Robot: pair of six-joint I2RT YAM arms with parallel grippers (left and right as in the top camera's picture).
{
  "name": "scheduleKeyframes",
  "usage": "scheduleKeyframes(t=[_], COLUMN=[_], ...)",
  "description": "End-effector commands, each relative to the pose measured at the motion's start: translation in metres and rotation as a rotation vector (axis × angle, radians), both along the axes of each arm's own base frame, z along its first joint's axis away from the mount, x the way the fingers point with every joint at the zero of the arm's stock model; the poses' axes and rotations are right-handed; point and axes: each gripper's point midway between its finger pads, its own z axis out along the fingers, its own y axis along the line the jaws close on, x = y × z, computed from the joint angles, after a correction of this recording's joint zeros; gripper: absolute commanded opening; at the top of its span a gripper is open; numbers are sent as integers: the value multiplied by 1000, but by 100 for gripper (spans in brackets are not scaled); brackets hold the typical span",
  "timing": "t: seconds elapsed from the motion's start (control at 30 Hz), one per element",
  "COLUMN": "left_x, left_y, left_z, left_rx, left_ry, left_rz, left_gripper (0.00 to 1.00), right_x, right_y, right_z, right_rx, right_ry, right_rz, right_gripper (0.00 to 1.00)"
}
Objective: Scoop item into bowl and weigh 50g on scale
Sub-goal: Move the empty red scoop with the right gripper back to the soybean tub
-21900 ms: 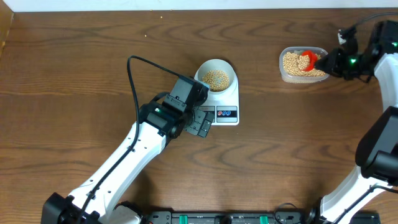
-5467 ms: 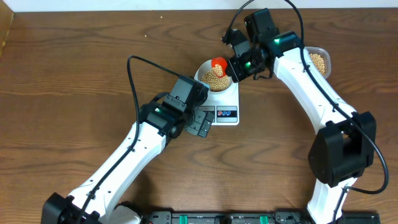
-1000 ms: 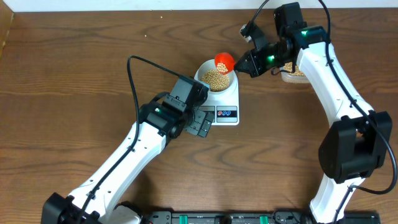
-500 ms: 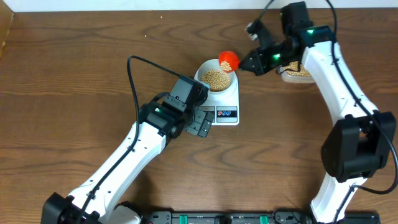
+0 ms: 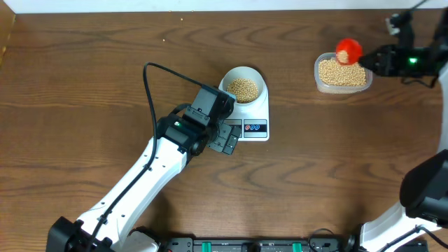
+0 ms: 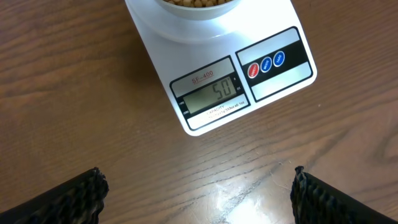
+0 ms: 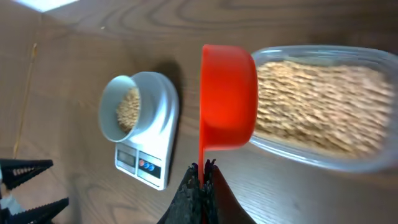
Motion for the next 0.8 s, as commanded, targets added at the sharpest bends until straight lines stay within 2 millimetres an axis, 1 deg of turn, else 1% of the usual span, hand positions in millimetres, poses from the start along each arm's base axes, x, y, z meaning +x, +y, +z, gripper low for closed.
scheduleKeyframes(t=[0.0,0.3,0.77], left_x=[-1,-1,-1], left_y=[2,2,2], left_z=[-5,-5,-5], left_rx=[9,9,9], left_ry=[15,15,15], left_rz=[8,8,8], left_gripper=[96,96,96], right_x=[-1,-5,-6], right_y=[-8,-6,-8], right_z=[16,14,12], right_rx=[0,7,-12], right_ry=[-52,-27,-29], right_rz=[0,-1,6], right_gripper=[1,1,1])
